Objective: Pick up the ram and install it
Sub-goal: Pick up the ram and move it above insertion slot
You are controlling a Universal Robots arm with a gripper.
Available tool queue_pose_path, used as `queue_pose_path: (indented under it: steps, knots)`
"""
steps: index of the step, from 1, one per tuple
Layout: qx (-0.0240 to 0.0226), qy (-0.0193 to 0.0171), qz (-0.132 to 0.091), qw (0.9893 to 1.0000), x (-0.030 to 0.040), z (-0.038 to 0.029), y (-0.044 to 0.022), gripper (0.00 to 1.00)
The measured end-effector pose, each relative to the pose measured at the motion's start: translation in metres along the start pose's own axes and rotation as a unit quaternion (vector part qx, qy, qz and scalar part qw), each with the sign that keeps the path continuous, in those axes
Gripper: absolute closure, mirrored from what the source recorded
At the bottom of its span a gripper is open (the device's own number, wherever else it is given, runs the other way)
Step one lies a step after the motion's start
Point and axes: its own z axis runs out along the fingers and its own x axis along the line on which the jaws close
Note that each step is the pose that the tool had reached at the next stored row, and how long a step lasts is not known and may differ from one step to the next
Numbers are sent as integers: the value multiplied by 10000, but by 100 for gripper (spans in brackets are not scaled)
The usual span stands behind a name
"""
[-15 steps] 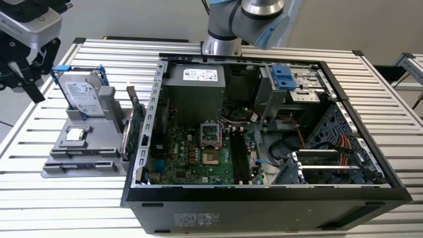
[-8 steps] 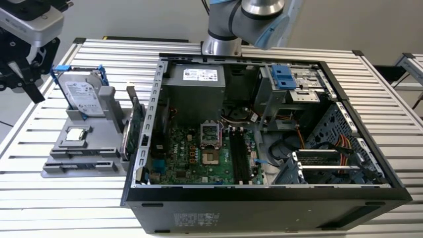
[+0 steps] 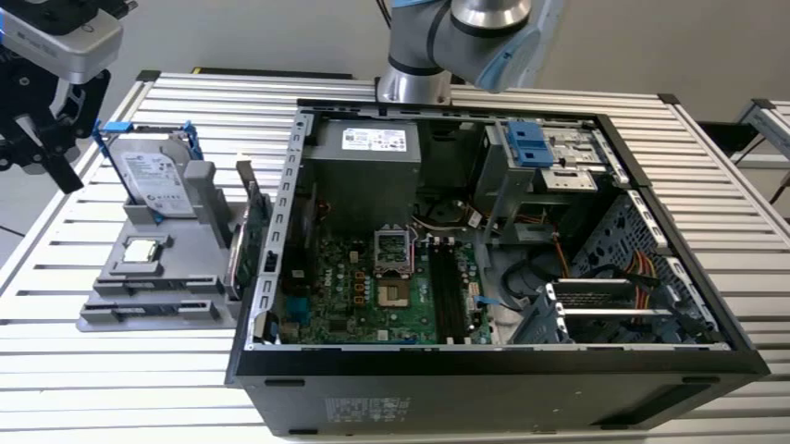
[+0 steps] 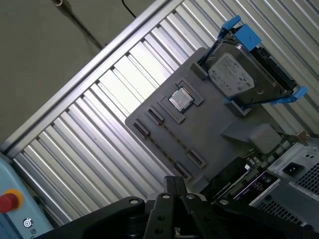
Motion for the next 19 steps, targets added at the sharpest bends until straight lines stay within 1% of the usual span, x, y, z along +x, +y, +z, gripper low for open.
queue_pose_path:
  steps: [5,9,13,19]
  knots:
    - [5,11,-168,9999,0,0,0,100]
    - [11,21,-302,9995,0,0,0,100]
    - [19,34,-433,9991,0,0,0,100]
    - [33,57,-623,9980,0,0,1,100]
